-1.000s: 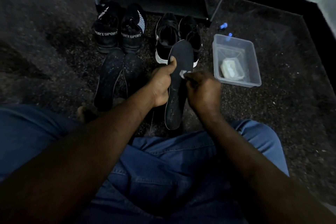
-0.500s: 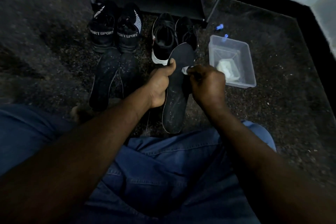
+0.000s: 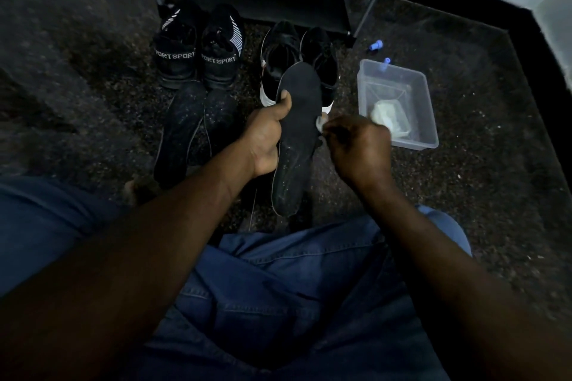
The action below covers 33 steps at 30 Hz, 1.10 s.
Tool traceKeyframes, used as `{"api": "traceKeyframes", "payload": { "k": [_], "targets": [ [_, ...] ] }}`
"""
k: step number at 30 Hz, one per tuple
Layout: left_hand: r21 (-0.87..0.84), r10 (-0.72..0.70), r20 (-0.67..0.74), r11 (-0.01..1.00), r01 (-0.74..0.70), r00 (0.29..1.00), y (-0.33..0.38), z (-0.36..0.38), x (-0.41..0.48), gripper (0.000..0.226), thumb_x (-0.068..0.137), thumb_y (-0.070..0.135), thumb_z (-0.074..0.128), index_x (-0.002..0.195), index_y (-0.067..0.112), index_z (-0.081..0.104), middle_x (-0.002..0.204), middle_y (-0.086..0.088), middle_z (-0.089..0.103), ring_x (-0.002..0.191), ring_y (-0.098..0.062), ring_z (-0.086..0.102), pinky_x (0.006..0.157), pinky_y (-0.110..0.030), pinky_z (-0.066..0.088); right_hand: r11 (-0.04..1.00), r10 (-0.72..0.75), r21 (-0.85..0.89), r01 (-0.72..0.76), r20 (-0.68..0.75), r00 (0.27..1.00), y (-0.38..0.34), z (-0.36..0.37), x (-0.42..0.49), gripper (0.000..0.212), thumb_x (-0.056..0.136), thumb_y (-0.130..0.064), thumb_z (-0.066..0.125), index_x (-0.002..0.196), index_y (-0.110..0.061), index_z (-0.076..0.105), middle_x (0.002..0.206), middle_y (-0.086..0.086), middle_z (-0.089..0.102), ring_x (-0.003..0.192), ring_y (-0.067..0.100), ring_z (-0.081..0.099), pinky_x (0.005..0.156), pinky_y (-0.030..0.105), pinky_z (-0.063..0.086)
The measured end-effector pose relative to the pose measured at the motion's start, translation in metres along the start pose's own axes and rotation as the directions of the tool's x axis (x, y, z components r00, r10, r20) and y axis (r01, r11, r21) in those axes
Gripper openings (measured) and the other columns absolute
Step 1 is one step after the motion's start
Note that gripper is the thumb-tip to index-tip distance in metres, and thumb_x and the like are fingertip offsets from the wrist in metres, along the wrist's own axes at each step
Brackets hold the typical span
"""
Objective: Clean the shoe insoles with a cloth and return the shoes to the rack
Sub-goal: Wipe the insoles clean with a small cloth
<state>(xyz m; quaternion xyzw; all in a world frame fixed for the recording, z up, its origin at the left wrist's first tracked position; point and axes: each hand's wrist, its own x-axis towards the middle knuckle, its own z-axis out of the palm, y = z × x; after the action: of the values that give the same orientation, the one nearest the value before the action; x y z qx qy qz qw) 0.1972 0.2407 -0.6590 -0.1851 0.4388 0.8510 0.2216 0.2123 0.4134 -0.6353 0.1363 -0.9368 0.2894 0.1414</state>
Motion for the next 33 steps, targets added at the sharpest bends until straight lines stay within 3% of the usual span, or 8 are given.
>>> {"api": "traceKeyframes", "payload": {
  "k": [2, 5, 10, 14, 20, 23, 28, 33],
  "targets": [
    [0.006, 0.012, -0.01, 1.0, -0.012, 1.0, 0.001, 0.003, -0.002, 0.058, 0.106, 0.054, 0.044, 0.135, 0.01, 0.066, 0.12, -0.011, 0.075, 0.098, -0.023, 0.075, 0.073, -0.032, 0.062, 0.994, 0.1, 0.053, -0.097, -0.07, 0.992, 0.002, -0.008, 0.002, 0.012, 0.09, -0.022, 0.07, 0.097, -0.019, 0.079, 0.093, 0.001, 0.078, 0.083, 0.018, 0.074, 0.079, 0.039, 0.061],
    [0.008, 0.027, -0.004, 1.0, -0.027, 1.0, 0.002, 0.002, -0.004, 0.056, 0.107, 0.053, 0.043, 0.137, 0.01, 0.065, 0.12, -0.009, 0.075, 0.095, -0.021, 0.075, 0.072, -0.03, 0.06, 0.985, 0.123, 0.131, -0.114, -0.062, 0.991, -0.007, -0.009, -0.001, 0.009, 0.089, -0.015, 0.068, 0.094, -0.021, 0.074, 0.091, -0.003, 0.075, 0.081, 0.013, 0.071, 0.076, 0.035, 0.059],
    [-0.058, 0.054, 0.095, 0.997, -0.049, 0.994, 0.007, -0.002, -0.006, 0.066, 0.109, 0.055, 0.03, 0.136, 0.003, 0.061, 0.131, -0.015, 0.069, 0.113, -0.031, 0.07, 0.094, -0.042, 0.058, 0.882, 0.373, 0.308, -0.357, 0.008, 0.928, -0.001, -0.005, -0.009, 0.017, 0.087, -0.01, 0.073, 0.092, -0.026, 0.075, 0.091, -0.011, 0.076, 0.079, 0.003, 0.07, 0.08, 0.034, 0.061],
    [-0.08, 0.049, 0.186, 0.996, -0.035, 0.981, 0.011, -0.007, -0.005, 0.073, 0.108, 0.059, 0.022, 0.141, 0.004, 0.055, 0.143, -0.017, 0.062, 0.125, -0.034, 0.064, 0.115, -0.05, 0.043, 0.706, 0.518, 0.481, -0.52, 0.149, 0.842, 0.001, -0.008, -0.017, 0.014, 0.086, -0.009, 0.08, 0.095, -0.019, 0.08, 0.085, -0.003, 0.079, 0.074, 0.007, 0.069, 0.072, 0.029, 0.056],
    [-0.14, 0.06, 0.274, 0.99, -0.022, 0.96, 0.012, -0.003, -0.01, 0.071, 0.108, 0.056, 0.027, 0.145, 0.0, 0.052, 0.144, -0.019, 0.059, 0.115, -0.028, 0.069, 0.09, -0.037, 0.059, 0.551, 0.441, 0.683, -0.48, 0.25, 0.862, -0.012, -0.005, -0.017, 0.018, 0.089, 0.007, 0.072, 0.105, -0.003, 0.073, 0.085, -0.008, 0.077, 0.079, 0.002, 0.068, 0.075, 0.016, 0.052],
    [-0.143, 0.065, 0.293, 0.989, -0.023, 0.954, 0.011, -0.002, -0.01, 0.072, 0.108, 0.054, 0.029, 0.148, -0.001, 0.049, 0.148, -0.021, 0.055, 0.118, -0.028, 0.066, 0.093, -0.037, 0.058, 0.551, 0.445, 0.675, -0.491, 0.26, 0.857, -0.017, 0.004, -0.016, 0.017, 0.089, 0.004, 0.075, 0.1, -0.008, 0.073, 0.079, -0.006, 0.072, 0.077, 0.006, 0.065, 0.077, 0.019, 0.053],
    [-0.102, 0.067, 0.322, 0.994, -0.035, 0.944, 0.012, -0.007, -0.005, 0.072, 0.108, 0.058, 0.029, 0.149, 0.001, 0.048, 0.148, -0.023, 0.055, 0.141, -0.037, 0.05, 0.115, -0.046, 0.044, 0.479, 0.456, 0.695, -0.536, 0.324, 0.829, -0.019, 0.012, -0.018, 0.013, 0.088, 0.0, 0.076, 0.092, -0.012, 0.073, 0.085, 0.011, 0.069, 0.082, 0.021, 0.064, 0.076, 0.03, 0.055],
    [-0.023, 0.017, 0.366, 1.0, -0.01, 0.93, 0.002, -0.001, -0.01, 0.07, 0.11, 0.055, 0.027, 0.152, 0.003, 0.046, 0.148, -0.021, 0.055, 0.134, -0.031, 0.057, 0.105, -0.039, 0.051, 0.294, 0.582, 0.765, -0.573, 0.332, 0.742, -0.02, 0.015, -0.014, 0.013, 0.089, 0.007, 0.071, 0.088, -0.006, 0.07, 0.081, 0.01, 0.071, 0.077, 0.019, 0.066, 0.072, 0.031, 0.056]
  ]
}}
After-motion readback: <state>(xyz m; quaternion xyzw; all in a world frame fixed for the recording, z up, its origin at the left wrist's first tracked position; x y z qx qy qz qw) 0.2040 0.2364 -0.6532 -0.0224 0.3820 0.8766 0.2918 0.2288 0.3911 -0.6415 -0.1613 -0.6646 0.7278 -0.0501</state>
